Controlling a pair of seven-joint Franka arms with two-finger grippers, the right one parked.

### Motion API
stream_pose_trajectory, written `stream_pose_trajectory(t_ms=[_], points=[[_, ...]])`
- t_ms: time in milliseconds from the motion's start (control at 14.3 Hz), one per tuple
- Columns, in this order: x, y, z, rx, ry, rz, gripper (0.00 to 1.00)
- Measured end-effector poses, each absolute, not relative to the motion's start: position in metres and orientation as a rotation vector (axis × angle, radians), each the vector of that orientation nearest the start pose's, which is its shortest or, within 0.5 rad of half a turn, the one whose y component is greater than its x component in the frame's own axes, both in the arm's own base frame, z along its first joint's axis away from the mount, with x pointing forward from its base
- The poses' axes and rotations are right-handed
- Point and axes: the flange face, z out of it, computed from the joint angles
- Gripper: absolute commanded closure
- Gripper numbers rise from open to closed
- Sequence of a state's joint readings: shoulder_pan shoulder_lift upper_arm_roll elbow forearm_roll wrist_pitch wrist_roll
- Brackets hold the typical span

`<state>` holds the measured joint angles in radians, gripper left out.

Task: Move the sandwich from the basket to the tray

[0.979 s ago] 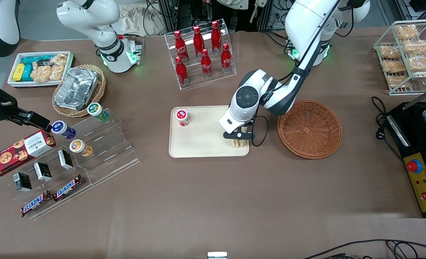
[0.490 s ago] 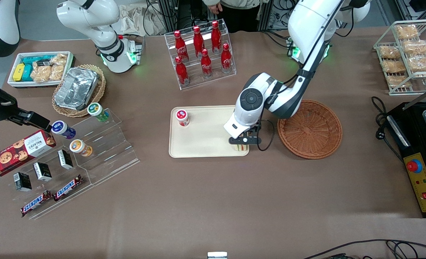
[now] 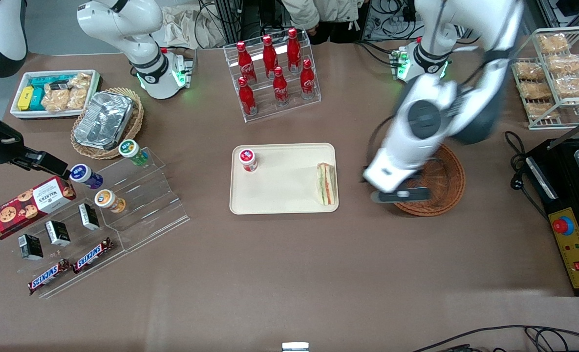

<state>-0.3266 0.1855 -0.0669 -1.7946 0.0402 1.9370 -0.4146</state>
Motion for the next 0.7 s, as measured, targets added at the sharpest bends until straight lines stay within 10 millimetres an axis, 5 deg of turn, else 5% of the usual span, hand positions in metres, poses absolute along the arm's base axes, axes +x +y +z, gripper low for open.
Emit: stream_pose_trajectory(t_ms=[140,699], points=[[0.565,-0.182,0.469,-3.099,0.046,0.058,0.01],[0.554,-0.060,0.553,-3.063,0.088,0.009,0.01]])
